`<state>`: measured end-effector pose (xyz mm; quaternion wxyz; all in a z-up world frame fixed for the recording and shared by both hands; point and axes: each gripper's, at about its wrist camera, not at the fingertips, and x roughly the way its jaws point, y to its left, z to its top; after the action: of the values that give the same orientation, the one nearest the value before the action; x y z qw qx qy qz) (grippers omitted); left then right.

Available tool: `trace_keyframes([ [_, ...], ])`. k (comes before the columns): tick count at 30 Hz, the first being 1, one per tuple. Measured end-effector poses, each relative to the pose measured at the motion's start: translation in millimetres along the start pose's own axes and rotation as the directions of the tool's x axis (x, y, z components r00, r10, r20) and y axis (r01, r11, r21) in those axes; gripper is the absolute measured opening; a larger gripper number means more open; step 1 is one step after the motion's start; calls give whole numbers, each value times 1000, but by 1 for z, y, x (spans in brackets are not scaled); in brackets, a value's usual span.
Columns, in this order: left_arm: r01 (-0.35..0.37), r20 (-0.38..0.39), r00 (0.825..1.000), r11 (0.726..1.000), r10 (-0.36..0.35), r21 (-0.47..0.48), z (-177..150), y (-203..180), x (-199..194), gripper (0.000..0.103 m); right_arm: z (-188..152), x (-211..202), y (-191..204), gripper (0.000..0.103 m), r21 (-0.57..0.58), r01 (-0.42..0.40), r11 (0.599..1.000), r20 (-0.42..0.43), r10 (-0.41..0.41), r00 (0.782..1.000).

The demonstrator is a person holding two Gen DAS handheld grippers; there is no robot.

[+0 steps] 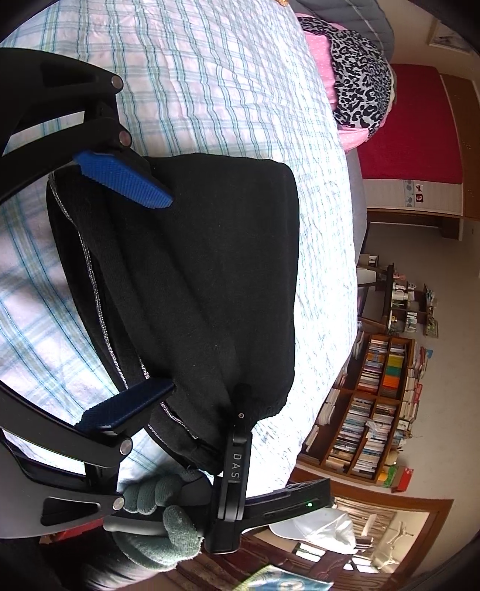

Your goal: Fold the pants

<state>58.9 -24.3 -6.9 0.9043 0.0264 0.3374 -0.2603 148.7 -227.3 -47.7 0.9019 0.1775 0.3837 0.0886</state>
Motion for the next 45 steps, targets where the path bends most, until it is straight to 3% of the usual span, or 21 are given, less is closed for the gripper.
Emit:
trace_keyframes([
  [10, 15, 30, 1000, 976, -8, -217, 27, 64, -23, 93, 4, -11, -10, 89, 55, -41, 998, -29, 43, 999],
  [15, 24, -26, 999, 948, -34, -318, 37, 100, -9, 94, 9, -11, -17, 91, 81, -73, 994, -58, 77, 995],
  [21, 90, -97, 985, 901, -144, -423, 37, 120, 20, 94, 12, -3, -14, 96, 58, -74, 996, -96, 79, 992],
  [28, 115, -169, 962, 877, -216, -466, 34, 123, 50, 94, 14, 9, -10, 99, 27, -64, 998, -134, 67, 989],
  [34, 194, -150, 942, 852, -300, -485, 32, 125, 51, 94, 18, 15, -9, 100, 36, -115, 993, -162, 119, 980],
  [38, 267, -138, 918, 835, -373, -482, 33, 122, 54, 94, 18, 17, -4, 96, 23, -164, 986, -185, 165, 969],
  [42, 291, -159, 902, 837, -402, -464, 33, 116, 56, 92, 19, 21, -2, 94, 14, -168, 986, -199, 168, 965],
  [45, 290, -180, 897, 845, -404, -449, 36, 113, 59, 83, 21, 24, -1, 88, 16, -171, 985, -205, 170, 964],
])
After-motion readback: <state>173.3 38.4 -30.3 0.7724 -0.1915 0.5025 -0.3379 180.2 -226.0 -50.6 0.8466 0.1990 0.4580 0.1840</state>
